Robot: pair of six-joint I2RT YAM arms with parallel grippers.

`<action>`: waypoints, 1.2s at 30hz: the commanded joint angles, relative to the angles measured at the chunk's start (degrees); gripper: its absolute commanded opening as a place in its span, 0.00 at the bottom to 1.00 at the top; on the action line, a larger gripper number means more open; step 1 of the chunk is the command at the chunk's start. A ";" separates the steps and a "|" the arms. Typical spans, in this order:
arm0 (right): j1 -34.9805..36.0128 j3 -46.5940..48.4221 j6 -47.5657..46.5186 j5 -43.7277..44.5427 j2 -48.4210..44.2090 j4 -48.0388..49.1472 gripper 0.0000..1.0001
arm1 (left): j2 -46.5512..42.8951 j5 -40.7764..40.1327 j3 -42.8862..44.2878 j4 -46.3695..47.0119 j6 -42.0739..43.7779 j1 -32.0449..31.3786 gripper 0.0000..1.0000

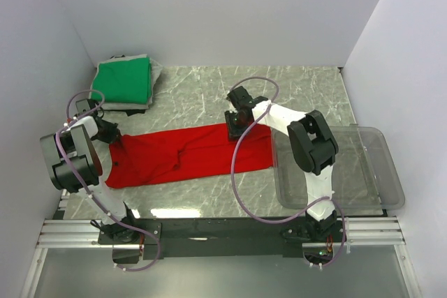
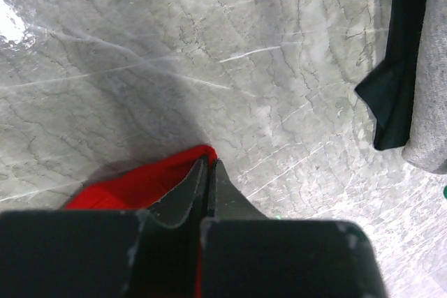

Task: Fold and stack the t-shirts
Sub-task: Fold the tshirt

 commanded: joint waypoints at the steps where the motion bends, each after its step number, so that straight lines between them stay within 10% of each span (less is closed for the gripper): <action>1: -0.57 2.04 0.90 1.43 0.85 -1.40 0.34 | 0.59 -2.60 1.22 -1.05 1.43 0.50 0.00; 22: -1.09 4.06 1.60 3.54 4.10 -6.06 0.34 | -3.28 -6.03 0.69 -4.13 2.57 3.84 0.02; 36: -1.01 10.64 -2.61 -3.05 3.05 -6.77 0.35 | -14.69 -4.98 7.11 -10.02 4.07 3.58 0.61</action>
